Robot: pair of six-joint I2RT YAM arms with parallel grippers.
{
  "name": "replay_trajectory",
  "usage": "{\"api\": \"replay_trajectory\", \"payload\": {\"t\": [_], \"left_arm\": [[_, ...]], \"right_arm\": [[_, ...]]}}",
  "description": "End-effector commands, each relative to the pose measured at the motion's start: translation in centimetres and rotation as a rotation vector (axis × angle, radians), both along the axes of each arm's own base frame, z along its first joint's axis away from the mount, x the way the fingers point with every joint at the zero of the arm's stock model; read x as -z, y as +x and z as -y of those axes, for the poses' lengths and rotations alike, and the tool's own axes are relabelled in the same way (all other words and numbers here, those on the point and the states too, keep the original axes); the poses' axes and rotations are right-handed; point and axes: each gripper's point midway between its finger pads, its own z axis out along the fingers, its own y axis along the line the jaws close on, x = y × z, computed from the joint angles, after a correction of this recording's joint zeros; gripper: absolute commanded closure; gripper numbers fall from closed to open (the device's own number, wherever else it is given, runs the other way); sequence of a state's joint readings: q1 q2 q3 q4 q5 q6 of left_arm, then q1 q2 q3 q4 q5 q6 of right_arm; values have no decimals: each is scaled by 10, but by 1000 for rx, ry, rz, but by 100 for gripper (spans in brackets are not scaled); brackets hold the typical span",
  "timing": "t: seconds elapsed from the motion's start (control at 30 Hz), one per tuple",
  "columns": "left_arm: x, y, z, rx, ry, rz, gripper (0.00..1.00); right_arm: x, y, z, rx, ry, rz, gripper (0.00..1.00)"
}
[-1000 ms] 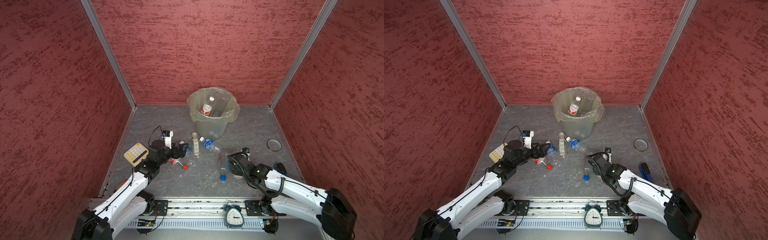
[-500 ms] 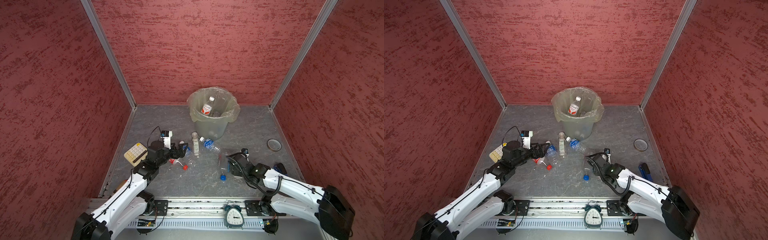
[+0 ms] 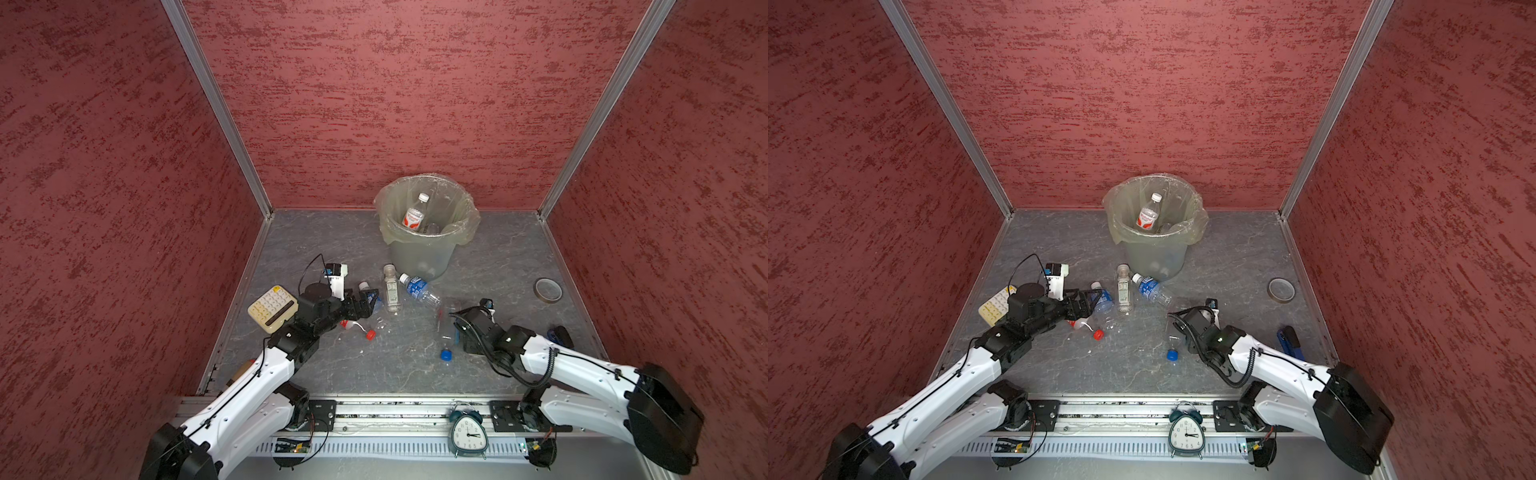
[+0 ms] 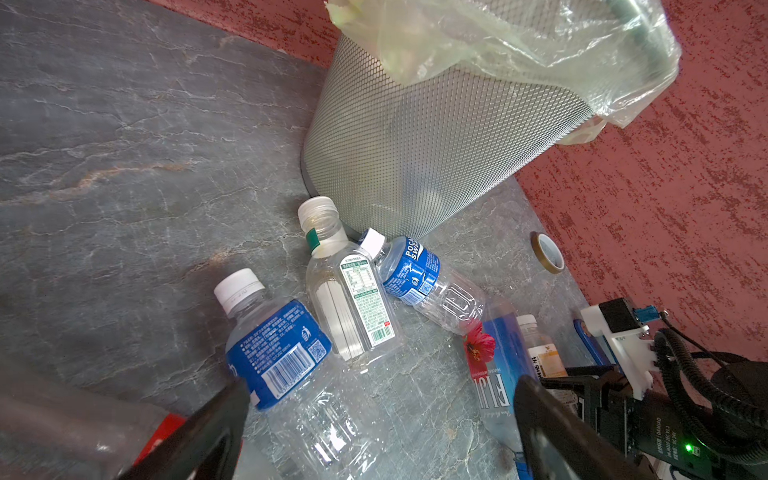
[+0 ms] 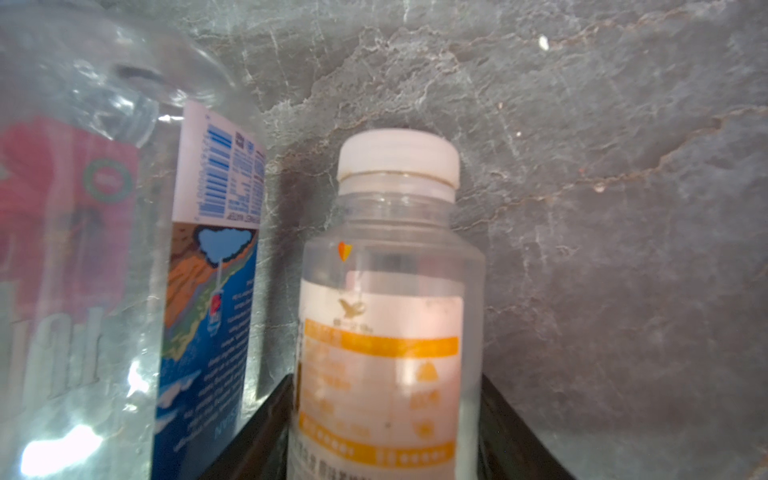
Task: Throw the plastic bottles in the bin
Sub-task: 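Close the right gripper around the white-cap yellow-label bottle, then lift the yellow-label bottle with the right gripper and carry it over the bin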
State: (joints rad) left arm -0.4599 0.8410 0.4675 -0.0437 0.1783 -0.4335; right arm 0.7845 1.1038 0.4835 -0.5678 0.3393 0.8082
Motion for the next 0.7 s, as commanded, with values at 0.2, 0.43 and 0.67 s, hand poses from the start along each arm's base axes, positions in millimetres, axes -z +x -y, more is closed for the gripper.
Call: {"api": "replay_trajectory", "payload": {"t": [0.2, 0.43, 0.67], "left_arm": [[-16, -1, 5, 9, -19, 17, 0], [-13, -10, 15, 41, 29, 6, 1], [-4, -21, 31, 111, 87, 13, 0]], "right_arm": [[-25, 8, -1, 31, 51, 86, 49], [-52, 9, -2, 2, 109, 188, 64], [-84, 10, -16, -103, 179, 317, 66]]}}
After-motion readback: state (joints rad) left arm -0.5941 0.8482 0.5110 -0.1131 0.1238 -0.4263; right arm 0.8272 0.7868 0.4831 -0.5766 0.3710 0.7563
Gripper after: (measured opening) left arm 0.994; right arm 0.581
